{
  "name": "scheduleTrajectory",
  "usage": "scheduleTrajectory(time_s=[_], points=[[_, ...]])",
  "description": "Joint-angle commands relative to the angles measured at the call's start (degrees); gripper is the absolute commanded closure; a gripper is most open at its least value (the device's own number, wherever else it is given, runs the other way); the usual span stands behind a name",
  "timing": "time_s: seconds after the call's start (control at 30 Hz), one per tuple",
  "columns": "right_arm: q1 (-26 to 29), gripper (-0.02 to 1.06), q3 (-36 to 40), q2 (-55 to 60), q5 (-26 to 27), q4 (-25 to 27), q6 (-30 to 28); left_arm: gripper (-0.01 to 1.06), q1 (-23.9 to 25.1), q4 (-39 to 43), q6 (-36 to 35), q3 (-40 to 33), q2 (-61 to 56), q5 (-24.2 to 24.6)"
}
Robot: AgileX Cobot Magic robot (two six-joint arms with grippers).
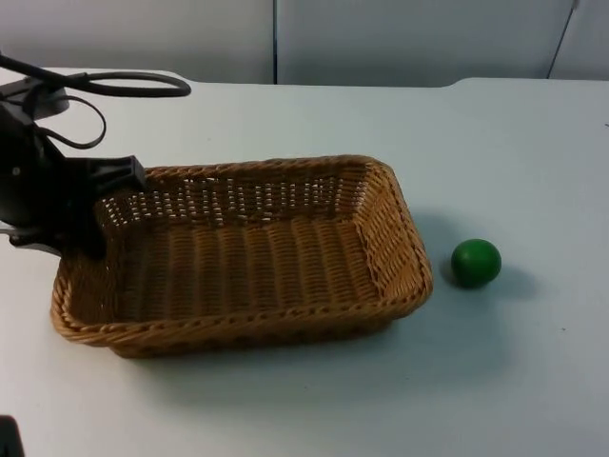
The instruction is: Pick up the basket with the left hand and place the ball into the basket with the right hand.
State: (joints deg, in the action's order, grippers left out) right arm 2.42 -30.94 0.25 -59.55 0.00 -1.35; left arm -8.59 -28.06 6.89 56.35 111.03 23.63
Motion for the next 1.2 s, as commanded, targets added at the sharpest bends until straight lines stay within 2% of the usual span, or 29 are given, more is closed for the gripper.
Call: scheduleTrajectory(time_s=[0.0, 0.23, 0.43, 0.67, 1.0, 1.17], points=[[-0.20, 1.05, 0.22, -0.25, 0.86, 0.00, -0.13, 1.05, -0.27, -1.06, 0.19, 0.22, 0.21, -0.38], [-0.20, 1.05, 0.22, -0.25, 0.86, 0.00, -0.13, 1.05, -0.27, -4.69, 0.19, 0.22, 0.21, -0.60], [-0.20, 1.05, 0.22, -0.25, 0.86, 0.00, -0.13, 1.05, -0.16, -4.70, 0.19, 0.22, -0.89, 0.36], [-0.20, 1.05, 0.22, -0.25, 0.86, 0.00, -0.13, 1.05, -0.16, -4.77, -0.04, 0.22, -6.71, 0.85], [-0.20, 1.05, 0.22, -0.25, 0.86, 0.00, -0.13, 1.05, 0.38, -6.03, -0.04, 0.22, -9.89, 5.35], [-0.20, 1.05, 0.22, -0.25, 0.86, 0.00, -0.13, 1.05, 2.49, -7.00, 0.33, 0.22, -9.89, 7.60]])
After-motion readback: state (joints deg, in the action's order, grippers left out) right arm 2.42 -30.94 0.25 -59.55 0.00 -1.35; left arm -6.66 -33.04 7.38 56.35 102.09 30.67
